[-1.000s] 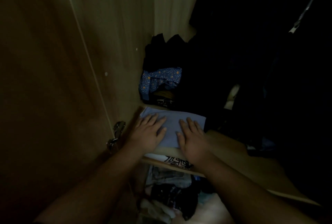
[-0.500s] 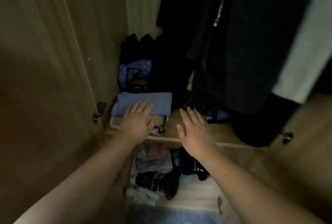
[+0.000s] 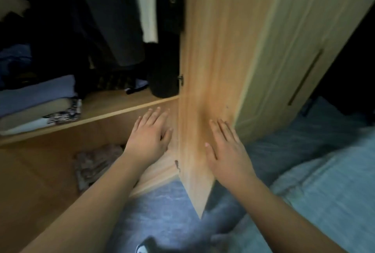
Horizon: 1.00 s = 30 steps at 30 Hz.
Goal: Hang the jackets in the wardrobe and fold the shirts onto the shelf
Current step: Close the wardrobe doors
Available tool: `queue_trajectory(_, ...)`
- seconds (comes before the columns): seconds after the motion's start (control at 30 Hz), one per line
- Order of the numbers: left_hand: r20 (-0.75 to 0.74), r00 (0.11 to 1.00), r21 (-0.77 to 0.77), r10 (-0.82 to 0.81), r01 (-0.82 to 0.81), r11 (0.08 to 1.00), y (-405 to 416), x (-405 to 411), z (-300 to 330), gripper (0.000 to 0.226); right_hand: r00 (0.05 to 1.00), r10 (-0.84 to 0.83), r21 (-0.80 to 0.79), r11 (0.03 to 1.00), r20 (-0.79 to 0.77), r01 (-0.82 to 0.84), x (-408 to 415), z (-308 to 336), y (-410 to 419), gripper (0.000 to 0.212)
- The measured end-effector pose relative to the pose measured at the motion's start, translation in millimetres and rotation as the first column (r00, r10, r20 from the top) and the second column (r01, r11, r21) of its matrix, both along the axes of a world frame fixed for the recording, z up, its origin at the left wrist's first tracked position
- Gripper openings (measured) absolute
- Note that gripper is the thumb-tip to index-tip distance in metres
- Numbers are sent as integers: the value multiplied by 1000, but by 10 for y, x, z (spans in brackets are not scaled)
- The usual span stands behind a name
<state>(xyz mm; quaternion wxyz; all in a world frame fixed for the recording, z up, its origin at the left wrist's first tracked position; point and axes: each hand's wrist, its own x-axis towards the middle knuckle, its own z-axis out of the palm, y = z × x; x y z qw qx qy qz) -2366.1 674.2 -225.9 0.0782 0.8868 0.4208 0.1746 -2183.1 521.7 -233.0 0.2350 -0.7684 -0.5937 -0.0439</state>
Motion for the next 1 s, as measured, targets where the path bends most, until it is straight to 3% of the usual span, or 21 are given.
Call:
queue_trajectory(0.23, -14, 984, 39, -179, 180, 983, -485, 763, 276, 59, 975, -214, 78, 973, -67, 219, 732, 227, -646, 62)
queue_trajectory(0.5, 14, 995, 40, -104, 103, 994, -349, 690, 544, 61, 925, -99, -52, 995, -366, 86, 869, 647, 138, 71)
queue_trajectory(0.67, 27, 999, 23, -34, 33, 999, -205, 261, 505, 61, 808, -79, 78, 985, -585, 152, 542, 493, 345, 79)
queue_trajectory(0.83, 26, 999, 14, 40, -40, 999, -104, -235, 350, 62, 867, -21, 109, 990, -498, 87, -46, 271, 486, 85)
queue_trajectory(1.0, 53, 985, -7, 163, -163, 987, 194, -806, 208, 63, 912, 215, 81, 977, -349, -199, -825, 106, 924, 93)
